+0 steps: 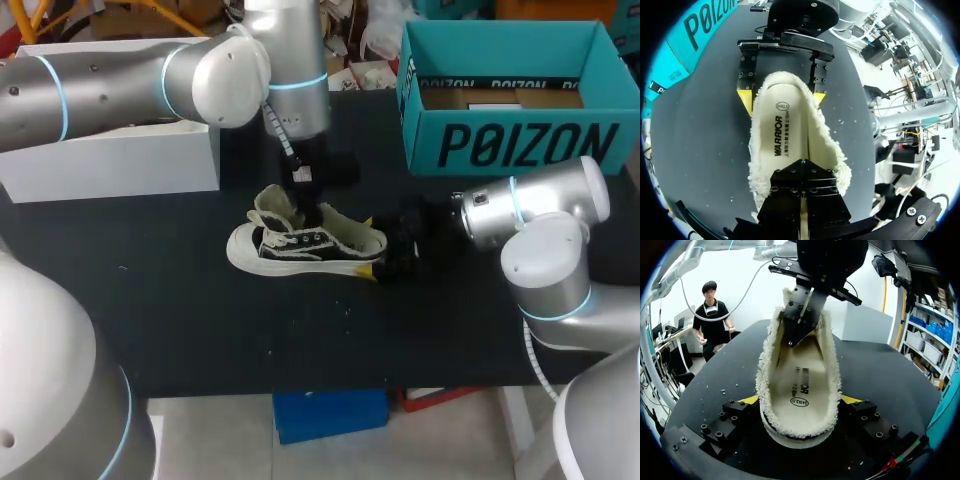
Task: Take the shoe out of the shoebox, open the shoe tongue, remove and reinsert the insole, then place the shoe into the shoebox
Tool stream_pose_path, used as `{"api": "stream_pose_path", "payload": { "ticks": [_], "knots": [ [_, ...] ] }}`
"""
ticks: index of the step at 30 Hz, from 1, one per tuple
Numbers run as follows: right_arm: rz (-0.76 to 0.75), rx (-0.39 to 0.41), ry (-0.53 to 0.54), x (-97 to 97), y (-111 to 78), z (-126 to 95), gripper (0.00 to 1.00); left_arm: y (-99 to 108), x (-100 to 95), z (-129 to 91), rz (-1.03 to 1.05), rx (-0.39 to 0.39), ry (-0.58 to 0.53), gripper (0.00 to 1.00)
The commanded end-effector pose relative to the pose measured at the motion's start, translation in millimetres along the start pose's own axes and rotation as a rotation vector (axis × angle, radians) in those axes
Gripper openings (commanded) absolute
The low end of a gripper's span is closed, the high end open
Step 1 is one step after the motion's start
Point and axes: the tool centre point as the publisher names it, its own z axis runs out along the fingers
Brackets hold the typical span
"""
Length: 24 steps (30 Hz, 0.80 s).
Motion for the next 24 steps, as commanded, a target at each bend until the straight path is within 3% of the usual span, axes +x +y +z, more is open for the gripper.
{"api": "stream_pose_path", "payload": {
  "ticks": [1,24],
  "knots": [
    [0.002,0.001,0.0,-0.7,-2.7,1.9,0.0,-1.0,-3.8,9.4,-0.007,-0.011,0.01,0.0],
    [0.002,0.001,0.0,-0.7,-2.7,1.9,0.0,-5.5,0.2,35.0,-0.052,-0.035,-0.002,0.0]
  ]
}}
